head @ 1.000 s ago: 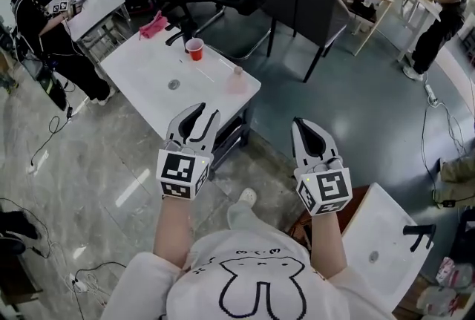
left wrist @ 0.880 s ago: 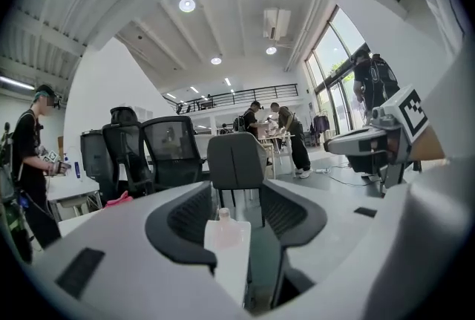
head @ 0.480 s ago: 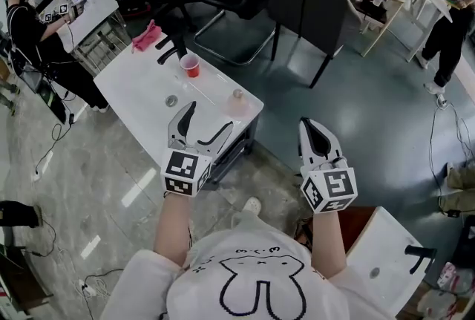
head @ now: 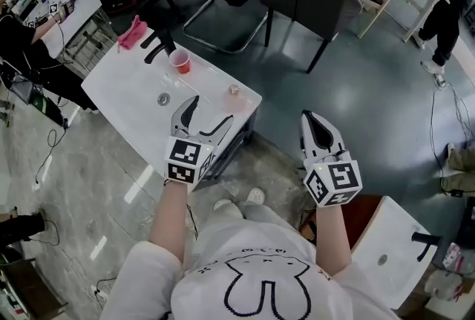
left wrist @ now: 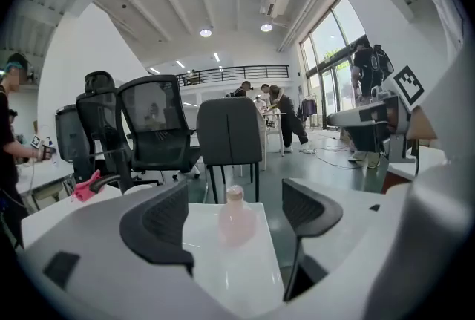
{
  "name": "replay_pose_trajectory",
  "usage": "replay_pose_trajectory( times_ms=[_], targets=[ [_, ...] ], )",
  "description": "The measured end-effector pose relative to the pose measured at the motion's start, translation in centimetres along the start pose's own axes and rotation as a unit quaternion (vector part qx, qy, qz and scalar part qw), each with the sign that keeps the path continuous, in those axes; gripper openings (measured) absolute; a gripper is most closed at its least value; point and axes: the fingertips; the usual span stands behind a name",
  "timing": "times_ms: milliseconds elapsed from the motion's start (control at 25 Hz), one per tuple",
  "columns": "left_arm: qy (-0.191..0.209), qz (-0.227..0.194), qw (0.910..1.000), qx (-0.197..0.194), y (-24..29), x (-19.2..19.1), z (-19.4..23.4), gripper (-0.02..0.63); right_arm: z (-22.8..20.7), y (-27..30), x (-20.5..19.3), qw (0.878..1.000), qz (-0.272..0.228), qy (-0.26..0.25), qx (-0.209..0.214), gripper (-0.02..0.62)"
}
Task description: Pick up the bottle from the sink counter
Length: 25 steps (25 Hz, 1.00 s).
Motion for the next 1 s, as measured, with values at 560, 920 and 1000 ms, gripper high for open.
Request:
replay_pose_trajectory(
  times_ms=[560,920,1000],
  targets=[
    [0.039,0.053,0.9911,-0.115,7.4,-4.5,0.1,0.396,2.1,1.9,-3.8,0.996,0.038,0.048,-0.067,0.023],
    [0.021,0.098,0.9848,-0.142,12.6,-7.0,-0.4,0.397,2.5,2.2,-5.7,0.990,0.055,0.066,-0.111,0.023],
    [0.018,0.112,0.9838,-0.139,13.5,-7.4,-0.6,0.397,2.5,2.0,-6.0,0.989,0.057,0.069,-0.118,0.023]
  ],
)
Point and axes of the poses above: the fingertips, and each gripper's own axes: y forward along the fingers, z to its left, x out of its top, and after that the axes turned 7 degrees about z, right-handed
